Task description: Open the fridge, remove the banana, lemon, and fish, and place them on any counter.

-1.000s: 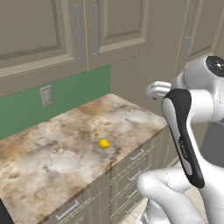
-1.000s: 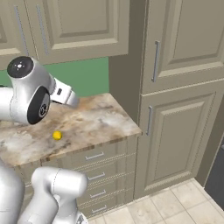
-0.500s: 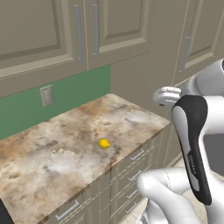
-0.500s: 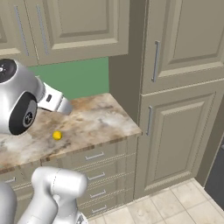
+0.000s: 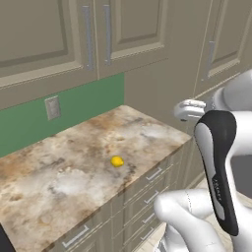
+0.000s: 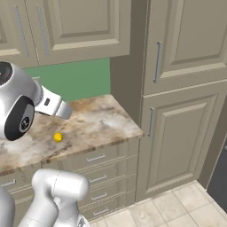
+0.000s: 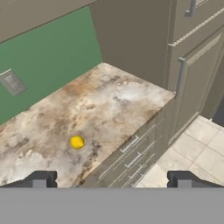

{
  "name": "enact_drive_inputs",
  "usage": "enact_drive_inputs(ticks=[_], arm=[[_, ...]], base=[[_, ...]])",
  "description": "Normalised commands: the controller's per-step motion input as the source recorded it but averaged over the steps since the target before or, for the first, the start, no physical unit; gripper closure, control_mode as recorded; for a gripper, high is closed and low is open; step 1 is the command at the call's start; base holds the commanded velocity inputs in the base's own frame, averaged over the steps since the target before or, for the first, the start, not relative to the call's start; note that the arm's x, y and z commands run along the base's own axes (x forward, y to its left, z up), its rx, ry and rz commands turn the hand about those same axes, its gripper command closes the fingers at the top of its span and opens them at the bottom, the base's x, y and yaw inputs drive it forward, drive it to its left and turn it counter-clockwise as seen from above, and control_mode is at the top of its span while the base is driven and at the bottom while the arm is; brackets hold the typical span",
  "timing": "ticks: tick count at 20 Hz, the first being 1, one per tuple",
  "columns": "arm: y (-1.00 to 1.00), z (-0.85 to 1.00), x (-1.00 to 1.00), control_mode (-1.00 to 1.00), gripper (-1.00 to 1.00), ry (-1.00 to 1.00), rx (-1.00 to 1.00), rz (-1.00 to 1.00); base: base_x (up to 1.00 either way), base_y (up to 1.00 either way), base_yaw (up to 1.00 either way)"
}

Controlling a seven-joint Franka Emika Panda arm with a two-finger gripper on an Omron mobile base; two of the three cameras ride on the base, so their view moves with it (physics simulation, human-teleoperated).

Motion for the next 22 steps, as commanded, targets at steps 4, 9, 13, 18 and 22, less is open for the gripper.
enact_drive_inputs(ticks=[4,9,13,18,22], arm=[[0.0,0.0,0.0,1.0,-1.0,0.0,0.0,0.0],[0.0,0.0,0.0,1.0,-1.0,0.0,0.0,0.0],[0.0,0.0,0.0,1.0,-1.0,0.0,0.0,0.0],[0.0,0.0,0.0,1.0,-1.0,0.0,0.0,0.0],[0.0,0.0,0.0,1.0,-1.0,0.0,0.0,0.0]], base=[[-0.57,-0.66,-0.27],[-0.31,-0.86,-0.52],[-0.01,-0.79,-0.72],[0.25,-0.32,-0.79],[0.81,0.56,-0.44]])
